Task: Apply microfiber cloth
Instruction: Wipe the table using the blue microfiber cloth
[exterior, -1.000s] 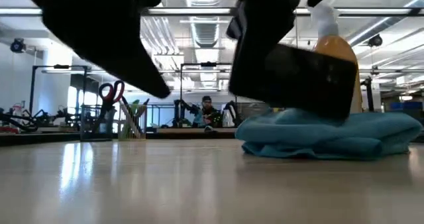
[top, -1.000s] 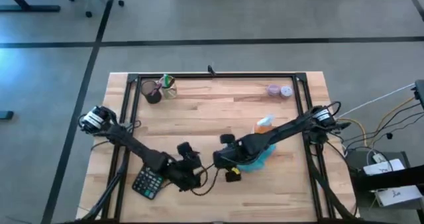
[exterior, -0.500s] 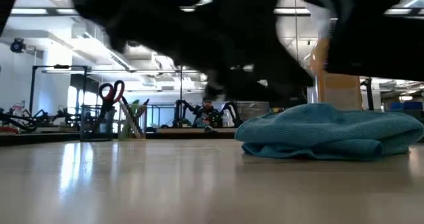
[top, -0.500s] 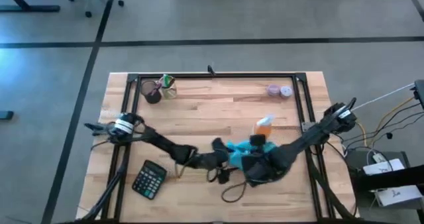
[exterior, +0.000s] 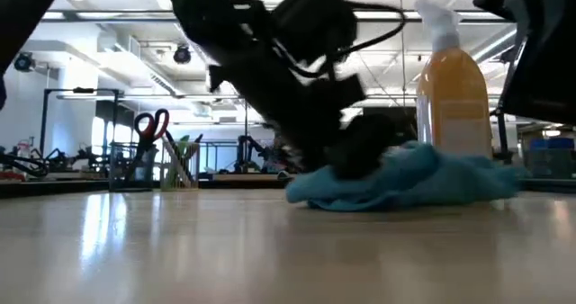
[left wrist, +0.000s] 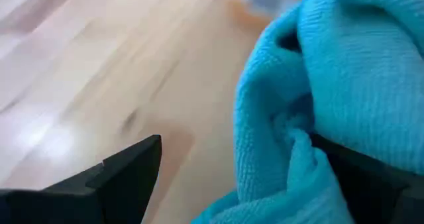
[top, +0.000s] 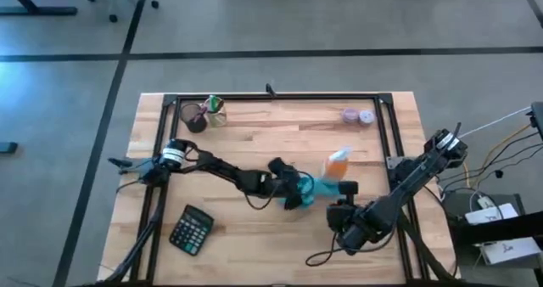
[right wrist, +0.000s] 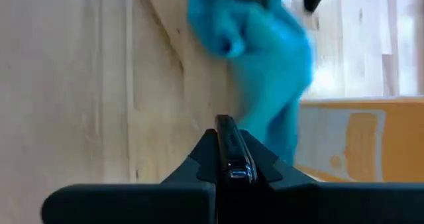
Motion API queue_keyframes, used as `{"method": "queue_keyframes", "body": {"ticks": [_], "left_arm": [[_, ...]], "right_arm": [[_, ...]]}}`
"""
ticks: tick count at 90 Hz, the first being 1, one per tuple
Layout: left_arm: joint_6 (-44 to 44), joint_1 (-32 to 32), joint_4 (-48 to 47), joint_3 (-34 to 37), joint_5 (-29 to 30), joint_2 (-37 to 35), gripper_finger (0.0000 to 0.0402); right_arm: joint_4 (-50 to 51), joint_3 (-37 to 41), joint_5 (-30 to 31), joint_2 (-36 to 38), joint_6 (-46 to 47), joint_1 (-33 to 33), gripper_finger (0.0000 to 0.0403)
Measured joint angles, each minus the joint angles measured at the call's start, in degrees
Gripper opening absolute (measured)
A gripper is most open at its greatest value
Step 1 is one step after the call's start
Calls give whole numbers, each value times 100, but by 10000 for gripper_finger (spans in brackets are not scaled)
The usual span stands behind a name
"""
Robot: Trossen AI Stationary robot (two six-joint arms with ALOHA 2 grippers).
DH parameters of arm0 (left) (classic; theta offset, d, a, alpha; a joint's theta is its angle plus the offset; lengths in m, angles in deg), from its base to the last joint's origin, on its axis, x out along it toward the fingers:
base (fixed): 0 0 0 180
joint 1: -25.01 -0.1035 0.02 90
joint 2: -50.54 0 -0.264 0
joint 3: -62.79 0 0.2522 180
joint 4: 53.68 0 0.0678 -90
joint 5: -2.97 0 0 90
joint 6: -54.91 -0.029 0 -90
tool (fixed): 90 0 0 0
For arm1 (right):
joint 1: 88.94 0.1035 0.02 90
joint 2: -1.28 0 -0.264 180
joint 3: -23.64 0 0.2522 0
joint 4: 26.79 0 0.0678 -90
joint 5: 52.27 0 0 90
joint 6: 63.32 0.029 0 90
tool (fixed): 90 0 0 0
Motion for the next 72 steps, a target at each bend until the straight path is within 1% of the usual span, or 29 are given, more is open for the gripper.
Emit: {"method": "queue_keyframes", "body": {"ticks": [7,13,22,29,33,38,50,55,60,72], "left_arm": [[318,-1,-566,381,270,-338,349],[665,-1,-835,787,382,-636,349],[1247,100,-841,1496,302,-1101,349],[1611,350,-638,2027,205,-1429,349],[1734,552,-328,2293,140,-1612,349],[1690,847,279,2601,-59,-1740,349],[1111,1589,2492,3175,-473,-1704,349],[967,1792,3281,3247,-472,-1574,349],[925,1866,3684,3244,-349,-1410,349],[837,1736,3657,2865,-298,-884,349]], "right_arm": [[-221,48,25,2,1,0,5],[-276,58,41,0,1,-4,5],[-398,31,117,-11,3,-4,5],[-462,10,144,-6,-7,-4,5],[-573,8,148,12,-43,-7,5],[-661,8,145,39,-145,-50,5],[-916,-19,149,74,-292,-174,5],[-975,-49,148,74,-379,-217,5],[-1007,-101,147,76,-493,-267,5],[-1232,-197,144,76,-614,-357,5]]}}
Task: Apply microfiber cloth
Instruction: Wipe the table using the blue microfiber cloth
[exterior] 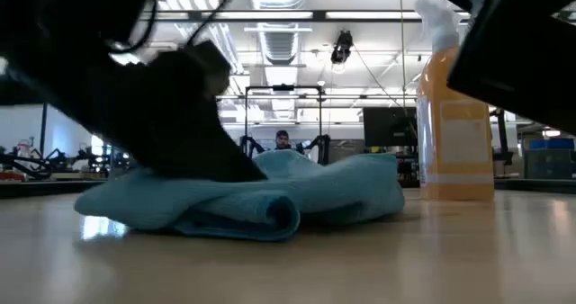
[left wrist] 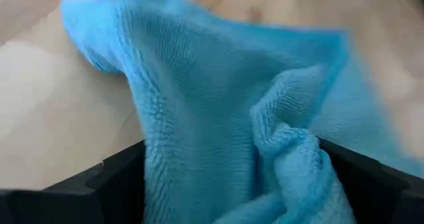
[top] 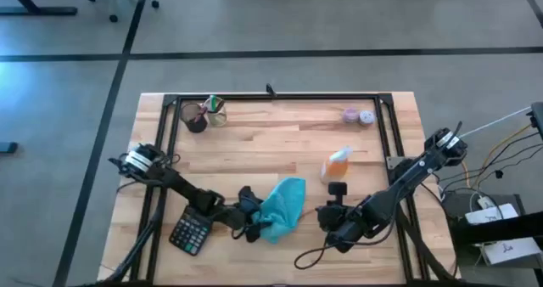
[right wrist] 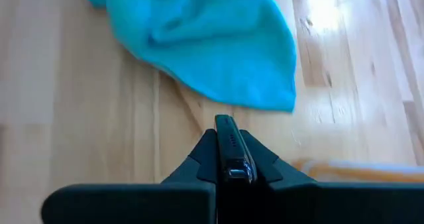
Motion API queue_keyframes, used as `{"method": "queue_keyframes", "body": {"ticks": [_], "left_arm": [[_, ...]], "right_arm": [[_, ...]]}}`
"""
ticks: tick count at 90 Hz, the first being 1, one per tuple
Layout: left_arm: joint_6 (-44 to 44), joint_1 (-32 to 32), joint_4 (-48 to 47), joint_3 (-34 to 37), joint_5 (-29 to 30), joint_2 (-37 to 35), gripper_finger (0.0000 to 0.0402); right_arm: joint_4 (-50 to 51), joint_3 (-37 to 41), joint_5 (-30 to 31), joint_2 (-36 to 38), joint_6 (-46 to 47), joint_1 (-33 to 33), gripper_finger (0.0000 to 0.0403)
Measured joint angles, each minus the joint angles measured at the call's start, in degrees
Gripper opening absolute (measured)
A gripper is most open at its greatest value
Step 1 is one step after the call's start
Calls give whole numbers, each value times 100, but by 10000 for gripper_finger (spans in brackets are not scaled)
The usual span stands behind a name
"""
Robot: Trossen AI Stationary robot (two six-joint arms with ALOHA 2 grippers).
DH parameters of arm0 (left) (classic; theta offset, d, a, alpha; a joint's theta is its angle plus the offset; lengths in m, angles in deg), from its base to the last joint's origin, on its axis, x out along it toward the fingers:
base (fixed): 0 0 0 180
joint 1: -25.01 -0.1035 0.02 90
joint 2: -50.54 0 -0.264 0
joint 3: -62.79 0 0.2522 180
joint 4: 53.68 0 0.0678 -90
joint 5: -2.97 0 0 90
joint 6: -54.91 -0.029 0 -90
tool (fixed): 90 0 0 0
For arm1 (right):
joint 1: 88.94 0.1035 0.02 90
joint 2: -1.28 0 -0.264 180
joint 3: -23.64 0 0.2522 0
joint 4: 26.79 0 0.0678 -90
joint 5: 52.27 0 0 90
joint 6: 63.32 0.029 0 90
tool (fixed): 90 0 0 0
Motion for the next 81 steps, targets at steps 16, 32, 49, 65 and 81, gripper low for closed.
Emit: {"method": "queue_keyframes", "body": {"ticks": [16,32,49,65,81], "left_arm": [[-638,-503,-117,-809,-188,585,349],[-1058,-1236,-918,-1226,284,572,349],[-1397,-2035,-1906,-1282,799,291,349],[-1327,-2871,-3016,-1273,1695,200,349],[-1067,-3305,-3457,-1273,1368,85,349]], "right_arm": [[-240,-71,-1,2,-471,-62,5],[-850,-57,-4,2,-1028,-102,5],[-1613,46,12,2,-1787,-104,5],[-1950,145,15,2,-1945,-127,5],[-1945,225,23,2,-1876,-129,5]]}}
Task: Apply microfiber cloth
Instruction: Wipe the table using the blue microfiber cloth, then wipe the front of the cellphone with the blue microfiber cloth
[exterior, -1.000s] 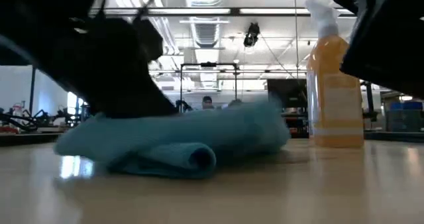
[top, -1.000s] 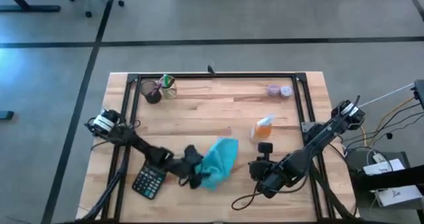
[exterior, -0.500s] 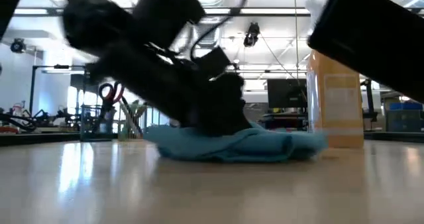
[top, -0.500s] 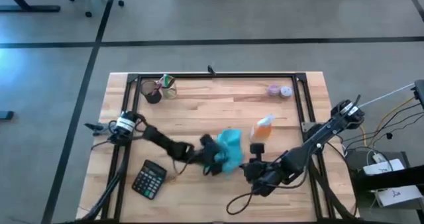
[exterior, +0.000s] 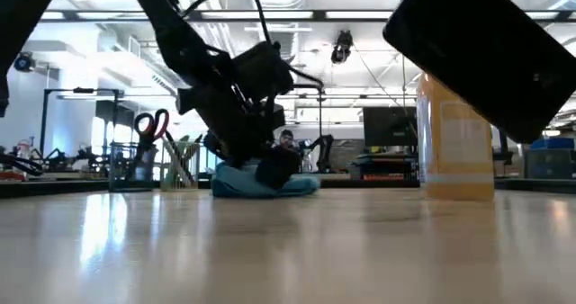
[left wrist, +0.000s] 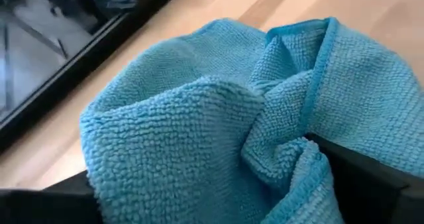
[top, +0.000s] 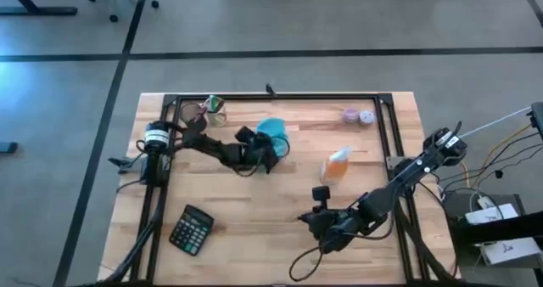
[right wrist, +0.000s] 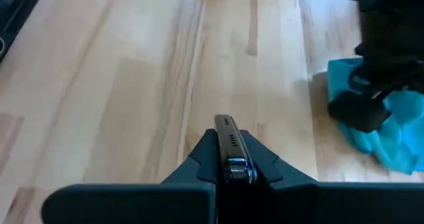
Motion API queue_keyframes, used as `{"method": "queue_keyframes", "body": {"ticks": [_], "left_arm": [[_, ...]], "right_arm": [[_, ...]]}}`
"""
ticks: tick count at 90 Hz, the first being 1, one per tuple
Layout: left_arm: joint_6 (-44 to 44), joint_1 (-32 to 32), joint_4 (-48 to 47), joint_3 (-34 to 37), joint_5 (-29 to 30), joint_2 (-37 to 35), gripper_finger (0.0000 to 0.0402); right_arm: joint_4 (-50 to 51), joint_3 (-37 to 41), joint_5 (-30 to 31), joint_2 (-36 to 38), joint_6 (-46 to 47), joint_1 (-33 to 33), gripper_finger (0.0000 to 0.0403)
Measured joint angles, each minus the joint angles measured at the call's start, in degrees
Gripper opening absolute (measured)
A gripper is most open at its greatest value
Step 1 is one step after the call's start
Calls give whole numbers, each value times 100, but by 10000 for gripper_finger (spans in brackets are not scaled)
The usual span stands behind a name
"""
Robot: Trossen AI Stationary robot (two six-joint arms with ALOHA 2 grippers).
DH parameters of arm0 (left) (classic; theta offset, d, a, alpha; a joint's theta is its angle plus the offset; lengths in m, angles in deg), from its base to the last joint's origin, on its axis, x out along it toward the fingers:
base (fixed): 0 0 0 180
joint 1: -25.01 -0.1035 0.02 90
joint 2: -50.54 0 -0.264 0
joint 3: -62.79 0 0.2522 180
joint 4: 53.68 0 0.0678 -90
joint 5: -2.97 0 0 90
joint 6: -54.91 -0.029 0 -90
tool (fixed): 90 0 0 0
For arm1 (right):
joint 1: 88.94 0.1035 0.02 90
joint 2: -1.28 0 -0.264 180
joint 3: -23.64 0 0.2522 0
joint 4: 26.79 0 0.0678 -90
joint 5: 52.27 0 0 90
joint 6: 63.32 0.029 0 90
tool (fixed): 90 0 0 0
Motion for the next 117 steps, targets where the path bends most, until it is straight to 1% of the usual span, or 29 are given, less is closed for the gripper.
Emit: {"method": "queue_keyframes", "body": {"ticks": [7,12,22,32,39,45,53,61,65,76,86,95,102,110,117], "left_arm": [[176,5,-65,11,-514,-119,348],[305,99,-76,17,-1016,-193,348],[688,533,-38,14,-2220,-271,348],[1110,928,-53,17,-2765,-262,348],[1247,1292,57,17,-2693,-252,348],[1185,1596,385,-2,-2693,-251,348],[769,1949,888,-49,-2879,-217,348],[350,2233,771,-166,-2818,-318,348],[317,2324,563,-231,-2623,-438,348],[294,2381,-171,-397,-2443,-864,348],[368,2389,-853,-391,-2438,-1194,348],[681,2450,-1546,-398,-2496,-1596,349],[1157,2519,-2390,-399,-2473,-1847,349],[1895,2604,-3412,-382,-2425,-1962,349],[2564,2714,-4037,-365,-2176,-2032,349]], "right_arm": [[14,39,-34,0,43,1,5],[47,47,-39,0,43,3,5],[35,47,-37,0,39,-10,5],[-28,45,-32,0,-88,-46,5],[-182,47,-21,0,-380,-99,5],[-463,80,113,-15,-737,-184,5],[-829,121,411,-123,-1265,-285,5],[-1094,136,437,-283,-1783,-404,5],[-1269,139,434,-368,-2011,-464,5],[-2141,139,424,-628,-2848,-619,5],[-2891,139,437,-876,-3576,-756,5],[-3388,133,481,-1078,-3924,-846,5],[-3973,135,612,-1357,-4215,-929,5],[-4638,135,705,-1682,-4706,-1026,5],[-5011,128,796,-1983,-5112,-1102,5]]}}
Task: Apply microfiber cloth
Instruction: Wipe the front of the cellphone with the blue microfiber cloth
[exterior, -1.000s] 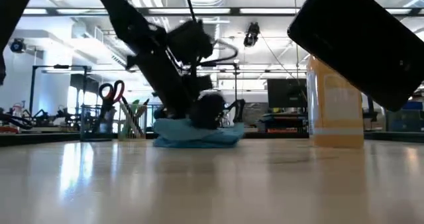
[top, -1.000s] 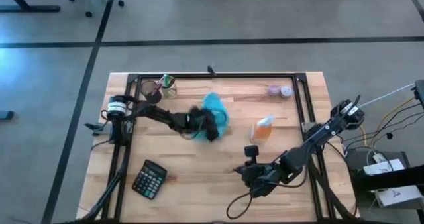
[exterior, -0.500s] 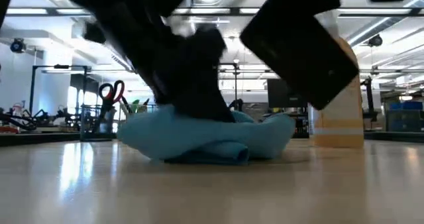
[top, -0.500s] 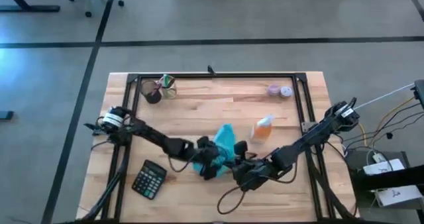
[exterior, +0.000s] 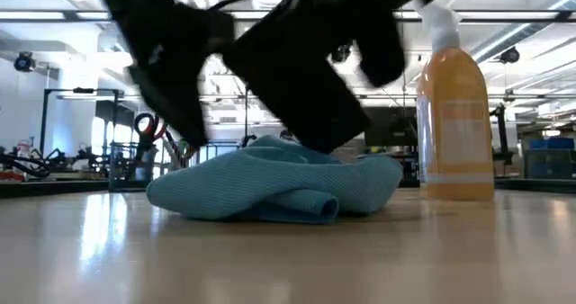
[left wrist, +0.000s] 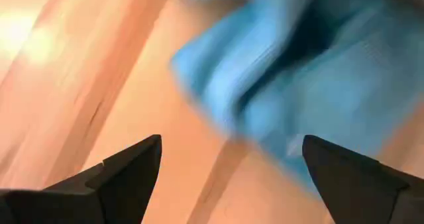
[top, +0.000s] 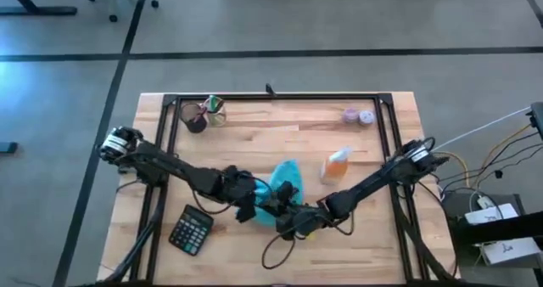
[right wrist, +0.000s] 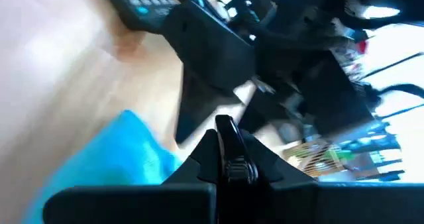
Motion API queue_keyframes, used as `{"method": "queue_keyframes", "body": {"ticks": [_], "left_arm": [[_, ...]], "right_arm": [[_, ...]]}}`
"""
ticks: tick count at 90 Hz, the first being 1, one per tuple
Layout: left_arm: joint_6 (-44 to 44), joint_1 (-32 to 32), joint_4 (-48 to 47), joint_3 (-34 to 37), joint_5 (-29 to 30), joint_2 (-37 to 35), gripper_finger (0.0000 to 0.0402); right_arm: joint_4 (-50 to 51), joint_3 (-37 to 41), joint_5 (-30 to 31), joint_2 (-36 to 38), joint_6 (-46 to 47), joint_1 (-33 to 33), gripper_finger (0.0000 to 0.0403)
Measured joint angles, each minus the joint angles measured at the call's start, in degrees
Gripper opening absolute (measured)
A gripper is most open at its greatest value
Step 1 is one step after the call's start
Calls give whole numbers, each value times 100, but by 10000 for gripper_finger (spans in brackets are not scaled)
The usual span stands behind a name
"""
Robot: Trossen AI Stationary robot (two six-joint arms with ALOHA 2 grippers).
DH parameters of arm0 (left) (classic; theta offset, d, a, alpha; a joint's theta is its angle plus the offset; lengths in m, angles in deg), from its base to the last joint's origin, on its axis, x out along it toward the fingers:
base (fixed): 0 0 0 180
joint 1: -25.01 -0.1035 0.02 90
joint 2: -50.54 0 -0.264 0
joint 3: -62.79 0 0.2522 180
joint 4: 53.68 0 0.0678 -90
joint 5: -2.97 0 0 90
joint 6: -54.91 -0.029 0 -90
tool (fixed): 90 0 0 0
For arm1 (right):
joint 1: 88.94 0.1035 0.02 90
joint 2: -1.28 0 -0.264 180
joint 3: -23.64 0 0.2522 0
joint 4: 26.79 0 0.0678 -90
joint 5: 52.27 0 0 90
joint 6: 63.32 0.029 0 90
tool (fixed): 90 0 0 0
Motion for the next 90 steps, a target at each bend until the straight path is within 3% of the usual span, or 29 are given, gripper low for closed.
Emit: {"method": "queue_keyframes", "body": {"ticks": [9,17,29,41,65,73,90], "left_arm": [[413,158,-177,104,183,-14,349],[424,275,-43,252,221,-6,349],[635,334,137,424,697,-1,349],[746,337,200,432,789,56,349],[759,368,226,432,798,62,349],[765,390,309,432,851,64,349],[307,498,843,430,1092,73,349]], "right_arm": [[18,15,175,-328,-230,-69,17],[27,-3,152,-444,217,-81,46],[35,-77,-296,-463,1024,-85,95],[215,-153,-684,-348,1699,-70,139],[1035,-228,-2879,805,4124,-34,190],[1606,-138,-2785,1304,4215,69,187],[2930,183,-1275,1685,4216,225,164]]}}
